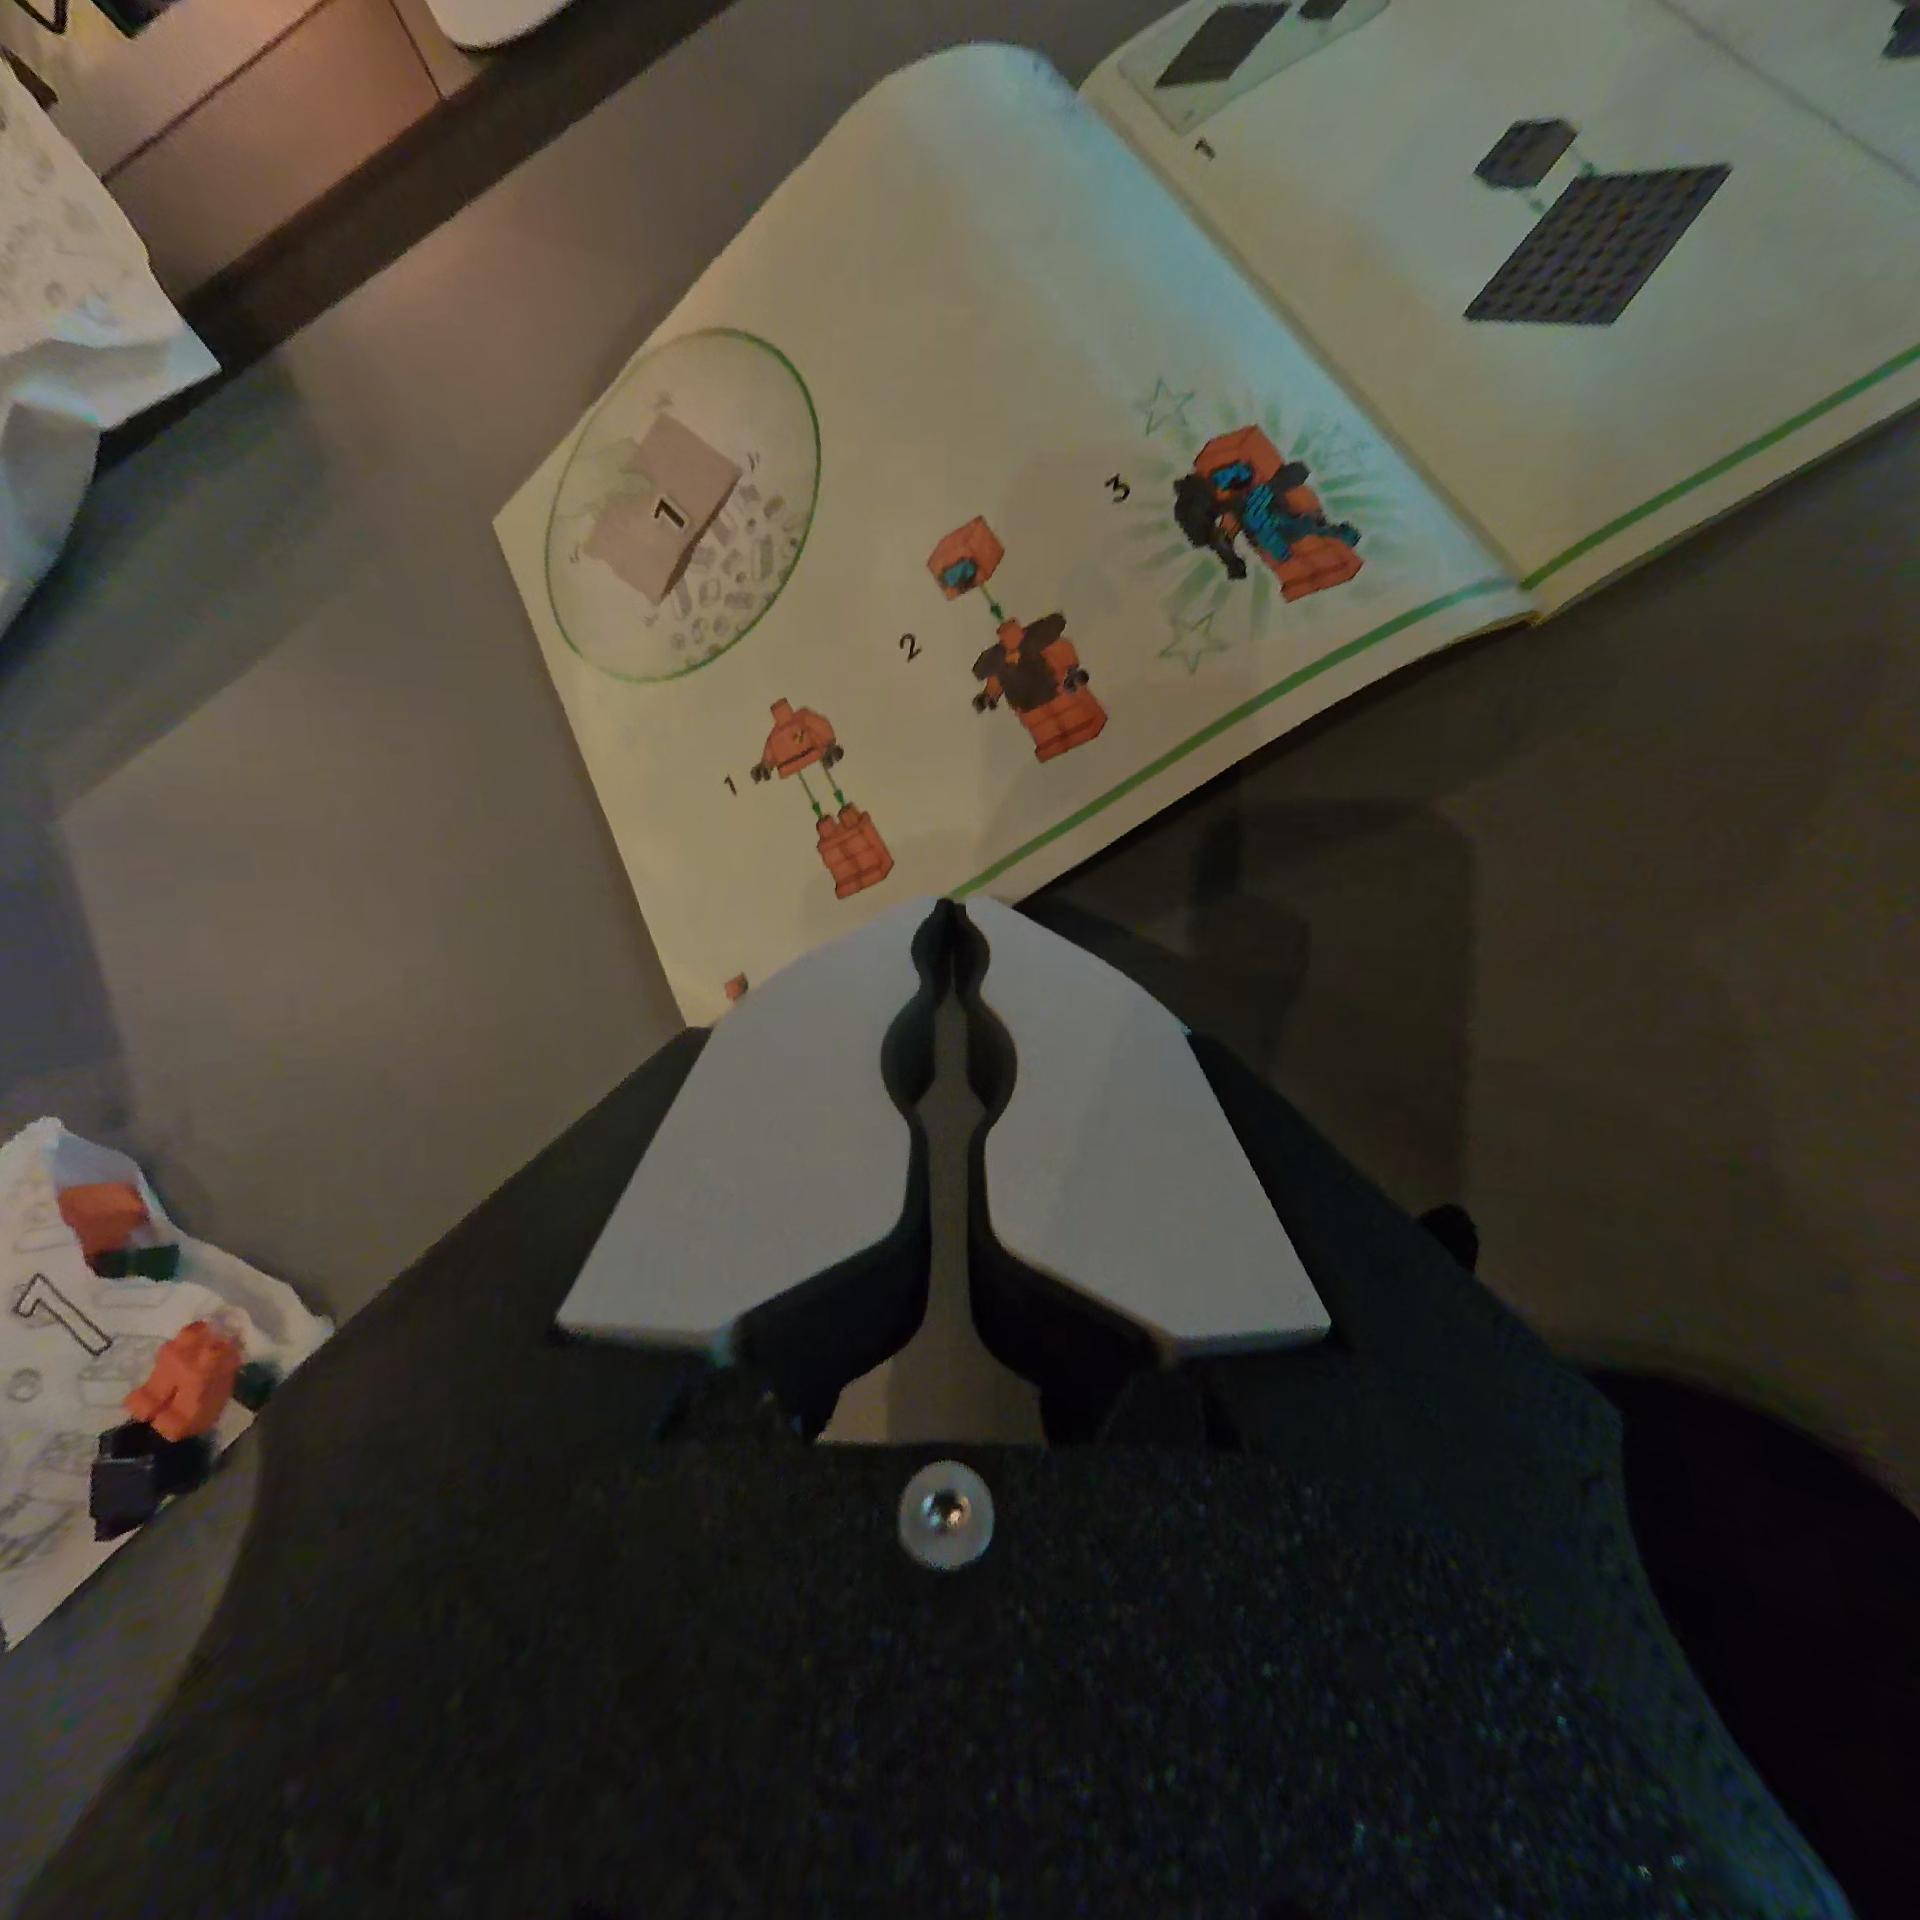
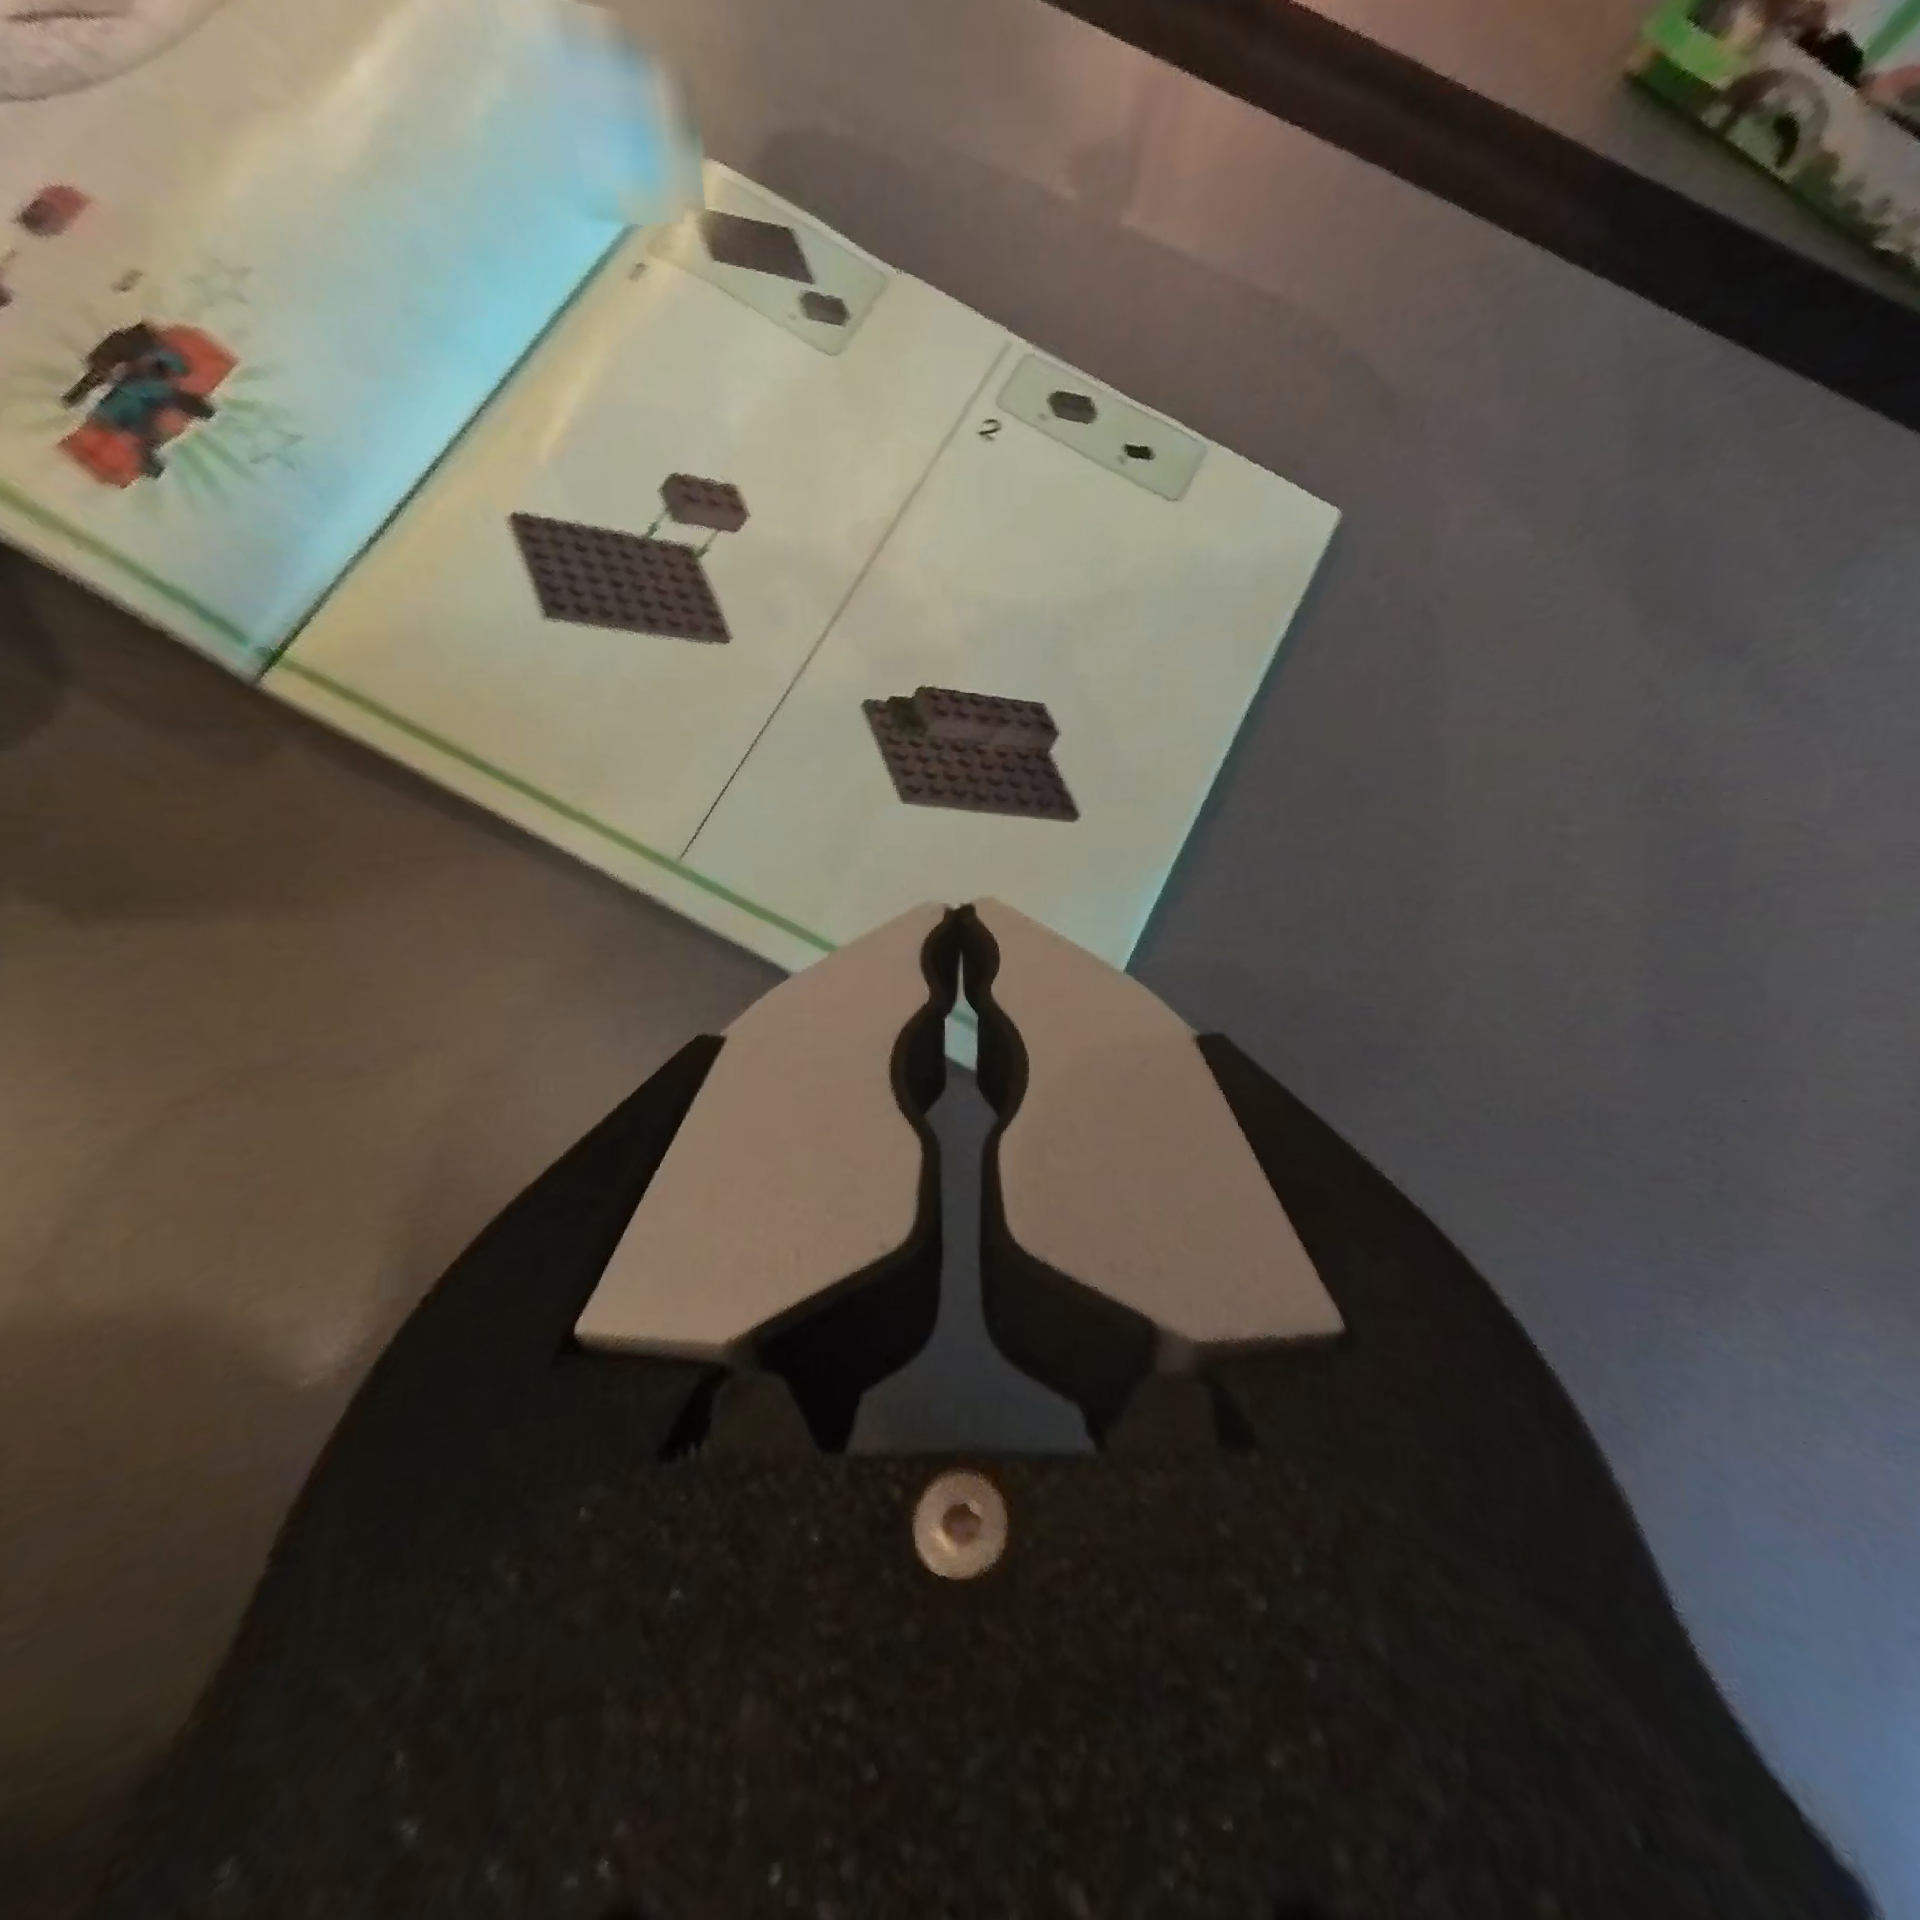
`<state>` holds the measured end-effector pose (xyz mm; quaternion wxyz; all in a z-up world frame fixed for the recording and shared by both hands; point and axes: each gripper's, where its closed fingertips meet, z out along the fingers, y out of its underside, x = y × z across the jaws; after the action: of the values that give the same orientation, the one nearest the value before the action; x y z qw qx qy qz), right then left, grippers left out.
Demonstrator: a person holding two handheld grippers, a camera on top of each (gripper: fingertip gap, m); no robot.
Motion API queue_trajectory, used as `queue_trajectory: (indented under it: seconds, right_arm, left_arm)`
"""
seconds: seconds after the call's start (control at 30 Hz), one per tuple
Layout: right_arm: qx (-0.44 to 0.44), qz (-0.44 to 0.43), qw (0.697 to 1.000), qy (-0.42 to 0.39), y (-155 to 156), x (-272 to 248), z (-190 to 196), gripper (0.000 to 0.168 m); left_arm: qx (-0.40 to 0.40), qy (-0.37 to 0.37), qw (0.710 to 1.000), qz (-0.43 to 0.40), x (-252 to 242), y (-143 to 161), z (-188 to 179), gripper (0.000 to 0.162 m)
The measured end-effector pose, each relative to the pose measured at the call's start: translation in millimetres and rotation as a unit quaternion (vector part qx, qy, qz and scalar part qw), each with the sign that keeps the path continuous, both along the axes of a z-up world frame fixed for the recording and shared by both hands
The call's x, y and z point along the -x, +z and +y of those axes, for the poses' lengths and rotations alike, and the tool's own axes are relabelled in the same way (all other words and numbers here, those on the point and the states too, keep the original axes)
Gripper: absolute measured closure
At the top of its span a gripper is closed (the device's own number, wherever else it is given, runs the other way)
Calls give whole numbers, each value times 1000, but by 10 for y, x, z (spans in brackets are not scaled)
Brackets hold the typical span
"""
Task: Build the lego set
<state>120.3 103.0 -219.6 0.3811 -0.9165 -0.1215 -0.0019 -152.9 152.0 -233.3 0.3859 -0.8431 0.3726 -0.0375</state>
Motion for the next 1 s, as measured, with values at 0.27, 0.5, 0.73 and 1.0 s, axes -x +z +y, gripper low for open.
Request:
queue_trajectory:
  seconds: [0.27, 0.5, 0.73, 1.0]
  right_arm:
    - [4, -3, 1000, -19, -34, 171, 33, 168]
    - [-8, -11, 1000, -28, -70, 240, 2, 168]
    - [-23, -4, 999, -22, -77, 209, -3, 168]
    - [-24, -6, 999, -27, -107, 170, 16, 168]
  left_arm:
    - [-11, -3, 1000, -15, -46, 35, 13, 162]
    - [-14, -9, 1000, -17, -58, 13, 0, 162]
    - [-14, -15, 1000, -17, -82, -7, -3, 162]
    - [-11, -16, 1000, -21, -81, -21, 0, 162]
